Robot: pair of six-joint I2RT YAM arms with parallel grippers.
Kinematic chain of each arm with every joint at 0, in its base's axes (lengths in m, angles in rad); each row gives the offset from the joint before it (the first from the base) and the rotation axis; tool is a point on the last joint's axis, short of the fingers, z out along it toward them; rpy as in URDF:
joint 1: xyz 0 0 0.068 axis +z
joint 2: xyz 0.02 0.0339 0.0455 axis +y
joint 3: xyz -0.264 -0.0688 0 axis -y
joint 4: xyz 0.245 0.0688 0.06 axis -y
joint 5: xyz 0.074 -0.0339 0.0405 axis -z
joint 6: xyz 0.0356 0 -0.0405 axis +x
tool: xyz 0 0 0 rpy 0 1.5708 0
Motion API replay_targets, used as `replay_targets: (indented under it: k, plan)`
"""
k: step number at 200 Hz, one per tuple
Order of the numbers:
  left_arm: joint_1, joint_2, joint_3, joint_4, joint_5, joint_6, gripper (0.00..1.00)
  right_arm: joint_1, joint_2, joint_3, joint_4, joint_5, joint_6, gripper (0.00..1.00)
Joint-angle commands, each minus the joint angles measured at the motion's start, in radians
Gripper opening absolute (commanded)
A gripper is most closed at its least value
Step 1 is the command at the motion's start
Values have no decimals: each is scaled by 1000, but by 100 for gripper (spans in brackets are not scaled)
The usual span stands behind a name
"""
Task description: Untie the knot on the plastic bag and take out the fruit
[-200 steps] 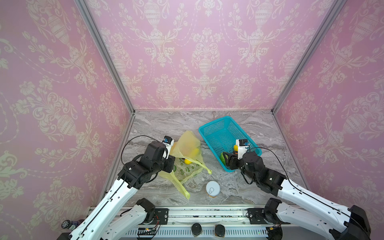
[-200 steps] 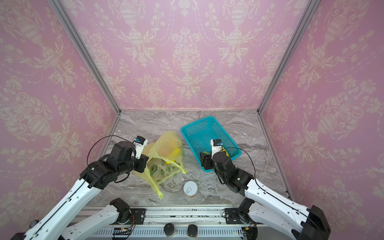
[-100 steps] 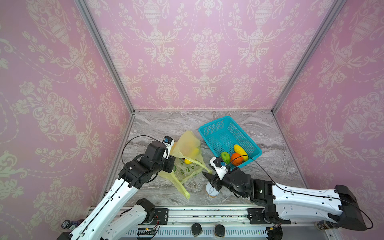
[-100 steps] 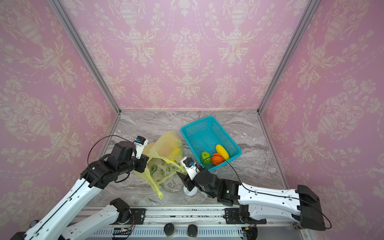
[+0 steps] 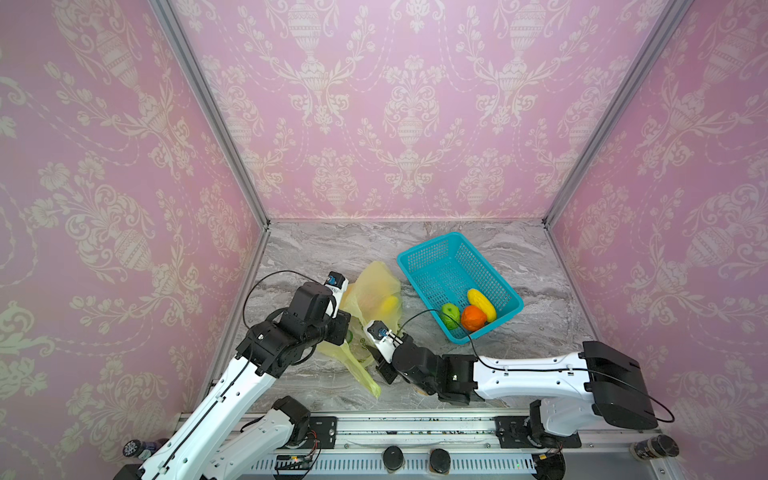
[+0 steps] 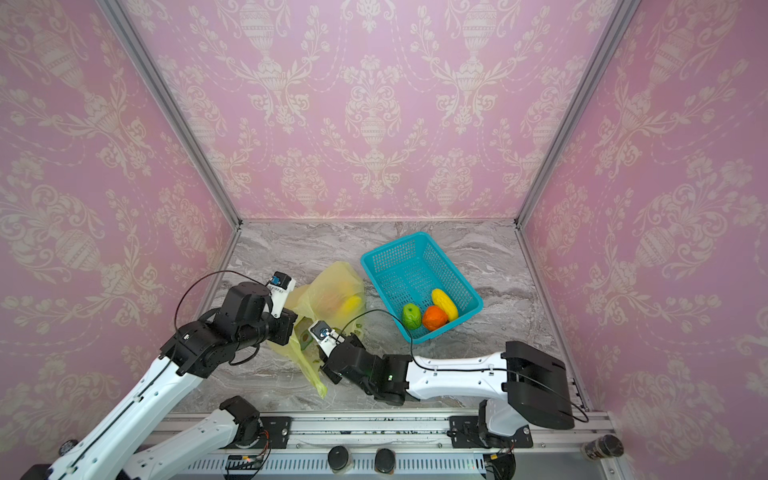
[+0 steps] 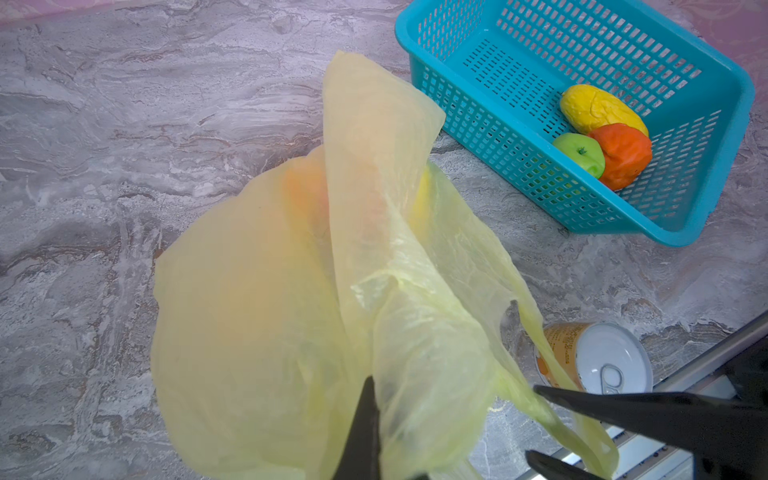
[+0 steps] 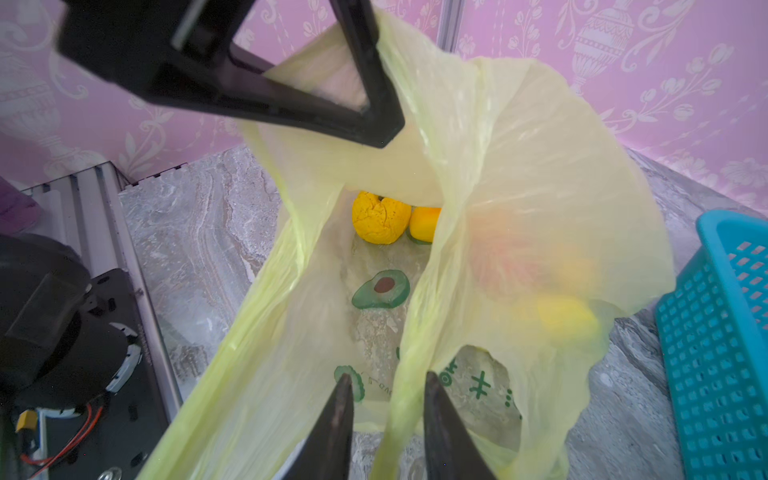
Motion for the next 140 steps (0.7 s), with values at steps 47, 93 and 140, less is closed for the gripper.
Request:
replay_targets:
  k: [47,93,140]
  plan:
    - [10,-14,-9,-3,5,-4,0,-86,91,88,-97,91,134,23]
    - [10,-7,-9,-2,3,-4,0,-87,110,98,-95,60,131,22]
    - [10,-11,-9,-3,-1,-5,0,33,30,42,3,115,-5,40]
